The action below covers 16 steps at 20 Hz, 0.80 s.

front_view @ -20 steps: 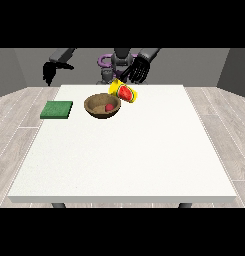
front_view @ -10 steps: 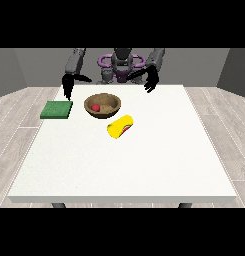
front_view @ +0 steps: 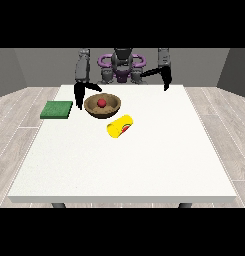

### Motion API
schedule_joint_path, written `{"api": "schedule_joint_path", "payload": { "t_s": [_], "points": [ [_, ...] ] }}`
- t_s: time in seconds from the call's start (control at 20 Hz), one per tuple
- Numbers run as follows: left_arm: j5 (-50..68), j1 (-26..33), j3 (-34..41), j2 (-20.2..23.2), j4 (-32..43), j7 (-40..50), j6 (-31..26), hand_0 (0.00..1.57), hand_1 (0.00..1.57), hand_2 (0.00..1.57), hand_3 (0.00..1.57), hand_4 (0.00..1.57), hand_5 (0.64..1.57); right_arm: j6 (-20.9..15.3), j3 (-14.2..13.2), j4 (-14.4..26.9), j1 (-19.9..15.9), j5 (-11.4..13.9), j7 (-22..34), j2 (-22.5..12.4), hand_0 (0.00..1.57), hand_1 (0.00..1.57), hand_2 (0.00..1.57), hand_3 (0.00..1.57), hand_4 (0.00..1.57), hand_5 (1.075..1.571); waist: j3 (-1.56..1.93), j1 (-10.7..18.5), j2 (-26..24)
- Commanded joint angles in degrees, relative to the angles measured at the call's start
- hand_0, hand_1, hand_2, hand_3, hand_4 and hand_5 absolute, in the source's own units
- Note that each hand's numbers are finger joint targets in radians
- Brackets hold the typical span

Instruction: Pick the cup and pour the ball into the bowl, then pick the bowl and place it on the pad

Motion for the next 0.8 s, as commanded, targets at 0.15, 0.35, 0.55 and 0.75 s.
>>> {"api": "schedule_joint_path", "payload": {
  "t_s": [0.15,0.35,0.55,0.75],
  "points": [
    [1.24,2.35,1.70,2.59,-5.94,2.23,-4.23,0.00,0.00,0.00,0.00,0.00,1.566,-0.40,-2.61,12.16,-4.24,-1.07,-6.90,-3.02,0.00,0.00,0.00,0.00,0.19,1.563,0.08,0.99,0.71],
    [0.42,4.10,1.48,1.41,-7.39,-0.01,-3.90,0.00,0.00,0.00,0.00,0.00,1.566,2.27,-2.34,16.93,-6.68,-1.86,-9.66,-4.06,0.00,0.00,0.00,0.00,0.12,1.563,0.08,0.77,2.61],
    [-0.05,3.44,1.39,3.09,-12.05,4.56,-5.59,0.00,0.00,0.00,0.00,0.00,1.566,0.17,-2.88,21.39,-8.42,-1.95,-13.85,-2.88,0.00,0.00,0.00,0.00,0.13,1.562,0.09,2.42,3.20],
    [1.05,3.86,2.35,2.62,-10.62,-0.41,-5.86,0.00,0.00,0.00,0.00,0.00,1.566,-1.74,-5.33,23.06,-7.06,-4.82,-6.04,-2.31,0.00,0.00,0.00,0.00,0.46,1.547,0.10,1.89,5.58]
  ]
}}
